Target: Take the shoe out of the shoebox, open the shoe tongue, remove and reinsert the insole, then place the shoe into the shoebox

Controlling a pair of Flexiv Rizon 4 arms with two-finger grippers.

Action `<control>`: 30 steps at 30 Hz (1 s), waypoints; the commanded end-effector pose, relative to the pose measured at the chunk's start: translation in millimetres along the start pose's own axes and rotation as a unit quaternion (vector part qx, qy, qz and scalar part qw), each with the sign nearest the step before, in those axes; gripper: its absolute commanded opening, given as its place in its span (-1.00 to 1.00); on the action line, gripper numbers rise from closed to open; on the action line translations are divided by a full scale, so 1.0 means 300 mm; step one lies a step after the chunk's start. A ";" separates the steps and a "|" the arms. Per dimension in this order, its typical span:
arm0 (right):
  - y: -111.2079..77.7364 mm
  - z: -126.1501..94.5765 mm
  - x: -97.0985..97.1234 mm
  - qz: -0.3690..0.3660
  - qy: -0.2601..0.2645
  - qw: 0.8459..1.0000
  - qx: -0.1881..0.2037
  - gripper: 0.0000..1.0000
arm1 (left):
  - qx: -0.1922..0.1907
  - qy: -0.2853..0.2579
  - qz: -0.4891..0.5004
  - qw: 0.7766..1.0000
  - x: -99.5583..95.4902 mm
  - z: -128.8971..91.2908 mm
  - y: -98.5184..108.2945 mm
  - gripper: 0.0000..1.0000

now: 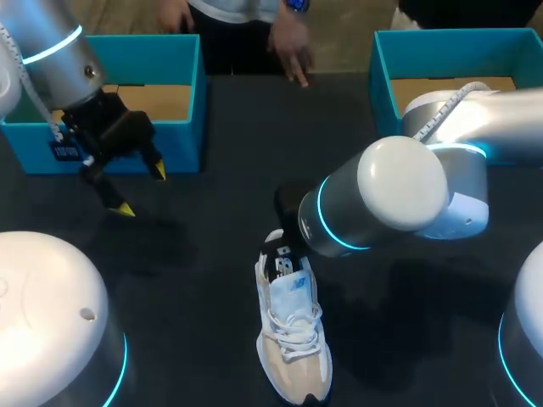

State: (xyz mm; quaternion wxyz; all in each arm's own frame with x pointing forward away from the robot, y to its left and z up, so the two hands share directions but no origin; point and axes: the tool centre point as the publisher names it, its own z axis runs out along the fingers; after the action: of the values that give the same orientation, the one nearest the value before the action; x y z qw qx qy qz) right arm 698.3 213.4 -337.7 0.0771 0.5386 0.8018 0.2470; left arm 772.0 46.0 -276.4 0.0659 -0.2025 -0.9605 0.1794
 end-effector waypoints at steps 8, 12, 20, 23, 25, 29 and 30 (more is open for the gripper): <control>0.006 0.076 -0.017 -0.008 -0.011 1.000 0.004 -1.00 | 0.001 0.002 0.001 1.000 -0.007 0.001 0.005 1.00; -0.006 0.095 -0.023 -0.009 -0.014 1.000 0.000 -1.00 | 0.001 0.002 0.001 1.000 -0.007 0.001 0.005 1.00; -0.050 0.129 -0.013 -0.002 -0.027 1.000 -0.002 -1.00 | 0.001 0.002 0.001 1.000 -0.007 0.001 0.005 1.00; -0.064 0.141 -0.011 0.005 -0.036 0.999 0.000 -1.00 | 0.001 0.002 0.001 1.000 -0.007 0.001 0.005 1.00; -0.071 0.150 -0.012 0.010 -0.044 0.999 0.003 -1.00 | 0.001 0.002 0.001 1.000 -0.007 0.001 0.005 1.00; -0.084 0.170 -0.008 0.014 -0.049 0.999 0.011 -1.00 | 0.001 0.002 0.001 1.000 -0.007 0.001 0.005 1.00; -0.088 0.174 -0.007 0.015 -0.046 0.999 0.014 -1.00 | 0.001 0.002 0.001 1.000 -0.007 0.001 0.005 1.00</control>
State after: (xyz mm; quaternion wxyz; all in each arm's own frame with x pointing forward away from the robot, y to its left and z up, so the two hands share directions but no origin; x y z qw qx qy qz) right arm 698.2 211.0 -386.8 0.1019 0.5615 0.7927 0.2145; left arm 774.4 46.4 -277.1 0.0682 -0.2033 -0.9598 0.1810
